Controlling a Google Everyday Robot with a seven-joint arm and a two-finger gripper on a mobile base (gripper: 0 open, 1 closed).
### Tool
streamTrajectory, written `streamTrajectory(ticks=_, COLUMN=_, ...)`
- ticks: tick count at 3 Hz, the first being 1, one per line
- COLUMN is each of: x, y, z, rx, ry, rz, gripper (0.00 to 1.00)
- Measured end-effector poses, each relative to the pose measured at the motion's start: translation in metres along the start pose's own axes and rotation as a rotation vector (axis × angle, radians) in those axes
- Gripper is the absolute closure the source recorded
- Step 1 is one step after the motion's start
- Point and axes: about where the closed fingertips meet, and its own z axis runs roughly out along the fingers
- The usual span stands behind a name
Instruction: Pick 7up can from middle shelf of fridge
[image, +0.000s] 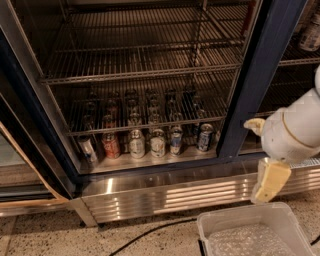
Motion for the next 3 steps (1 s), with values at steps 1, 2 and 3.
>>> streamTrajectory(ticks=1, x=0.013, y=0.023, z=0.043, rx=-0.057, ry=-0.009, rz=-0.046, gripper=0.00)
streamTrajectory(ticks=2, x=0.012, y=0.025, z=0.054, rx=-0.059, ry=-0.011, rz=-0.037, gripper=0.00)
streamTrajectory(ticks=3, x=0.007, y=0.028, z=0.092, rx=-0.058, ry=-0.025, rz=-0.020, gripper=0.00)
